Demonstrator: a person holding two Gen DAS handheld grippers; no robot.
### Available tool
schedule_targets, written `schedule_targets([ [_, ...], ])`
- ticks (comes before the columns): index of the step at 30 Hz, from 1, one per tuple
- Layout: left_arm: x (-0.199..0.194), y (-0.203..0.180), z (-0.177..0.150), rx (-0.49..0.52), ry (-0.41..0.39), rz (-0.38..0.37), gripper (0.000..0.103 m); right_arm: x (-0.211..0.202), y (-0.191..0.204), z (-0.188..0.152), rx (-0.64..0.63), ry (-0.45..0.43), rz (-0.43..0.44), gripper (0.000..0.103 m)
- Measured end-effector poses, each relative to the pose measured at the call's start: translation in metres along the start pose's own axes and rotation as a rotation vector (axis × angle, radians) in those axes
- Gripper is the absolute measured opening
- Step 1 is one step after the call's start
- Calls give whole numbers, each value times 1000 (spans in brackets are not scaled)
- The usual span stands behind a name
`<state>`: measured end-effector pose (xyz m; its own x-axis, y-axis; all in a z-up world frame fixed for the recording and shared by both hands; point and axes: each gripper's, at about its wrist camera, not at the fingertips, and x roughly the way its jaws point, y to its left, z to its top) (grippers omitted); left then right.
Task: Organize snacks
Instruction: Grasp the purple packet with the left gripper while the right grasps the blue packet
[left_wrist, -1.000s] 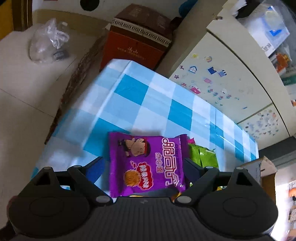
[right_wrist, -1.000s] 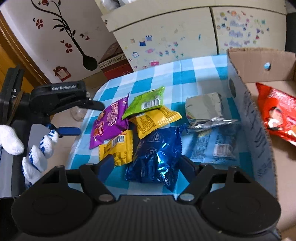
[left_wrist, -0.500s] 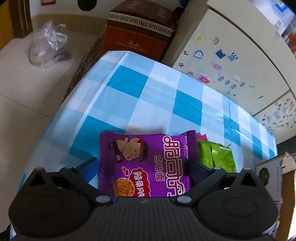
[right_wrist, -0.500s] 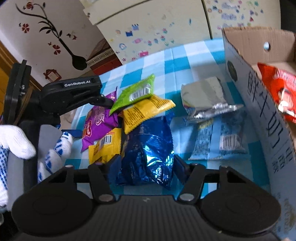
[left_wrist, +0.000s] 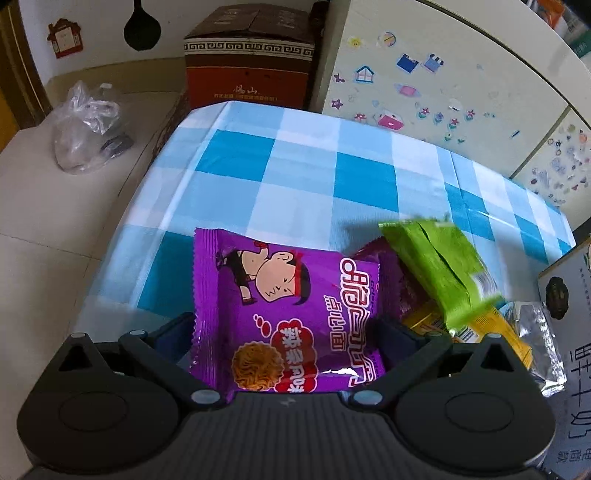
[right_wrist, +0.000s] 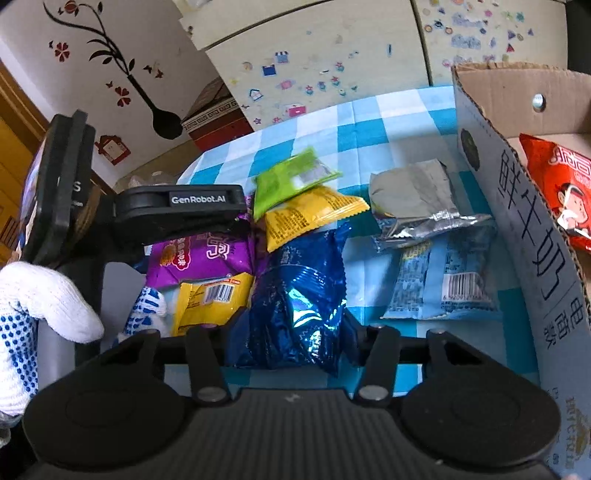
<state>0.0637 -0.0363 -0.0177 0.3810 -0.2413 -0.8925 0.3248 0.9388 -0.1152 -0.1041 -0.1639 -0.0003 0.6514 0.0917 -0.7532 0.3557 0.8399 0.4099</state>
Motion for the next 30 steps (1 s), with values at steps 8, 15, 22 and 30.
schedule_targets([
  [8, 0, -3, -4, 7, -14, 13, 103, 0, -3, 0, 33, 12, 2, 51],
  [15, -6, -4, -8, 26, -41, -9, 93, -2, -3, 2, 39, 8, 4, 51],
  [22, -17, -2, -11, 6, -63, -78, 73, -8, 4, 5, -7, -18, 16, 51],
  [30, -29, 7, -17, -39, -79, -85, 71, -21, 8, 12, -23, -61, 30, 51],
])
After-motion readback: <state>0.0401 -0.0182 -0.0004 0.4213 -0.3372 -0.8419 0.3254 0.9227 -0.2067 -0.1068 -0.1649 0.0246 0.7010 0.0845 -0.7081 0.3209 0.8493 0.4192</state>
